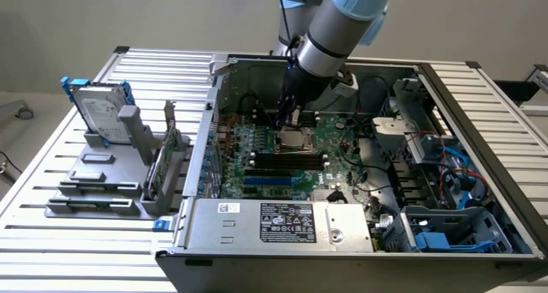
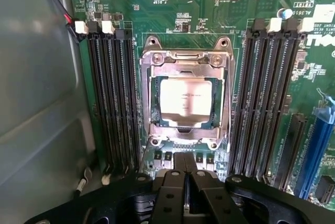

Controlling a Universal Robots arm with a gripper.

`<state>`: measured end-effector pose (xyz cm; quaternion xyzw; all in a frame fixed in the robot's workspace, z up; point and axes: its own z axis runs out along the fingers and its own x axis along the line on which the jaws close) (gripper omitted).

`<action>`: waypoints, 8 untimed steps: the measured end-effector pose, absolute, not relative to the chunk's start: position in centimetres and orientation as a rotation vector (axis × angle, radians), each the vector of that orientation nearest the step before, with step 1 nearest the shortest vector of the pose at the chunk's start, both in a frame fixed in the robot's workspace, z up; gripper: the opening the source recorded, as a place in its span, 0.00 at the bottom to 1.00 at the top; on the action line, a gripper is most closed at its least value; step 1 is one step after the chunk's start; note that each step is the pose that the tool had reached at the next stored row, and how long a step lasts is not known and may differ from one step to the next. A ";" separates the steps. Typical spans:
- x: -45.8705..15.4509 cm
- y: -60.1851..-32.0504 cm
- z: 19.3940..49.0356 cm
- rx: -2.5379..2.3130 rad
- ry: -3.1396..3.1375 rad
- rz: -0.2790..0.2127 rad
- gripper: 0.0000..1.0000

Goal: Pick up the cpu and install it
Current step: 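Close the cpu cover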

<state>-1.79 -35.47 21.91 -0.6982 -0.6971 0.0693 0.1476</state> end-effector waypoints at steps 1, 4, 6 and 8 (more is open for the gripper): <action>-1.8 -35.4 21.8 -2.007 -2.005 0.196 0.11; -1.8 -35.3 21.4 -2.002 -2.003 0.188 0.11; -1.8 -35.2 21.3 -2.002 -2.003 0.186 0.11; -1.8 -35.2 21.3 -2.004 -2.005 0.183 0.11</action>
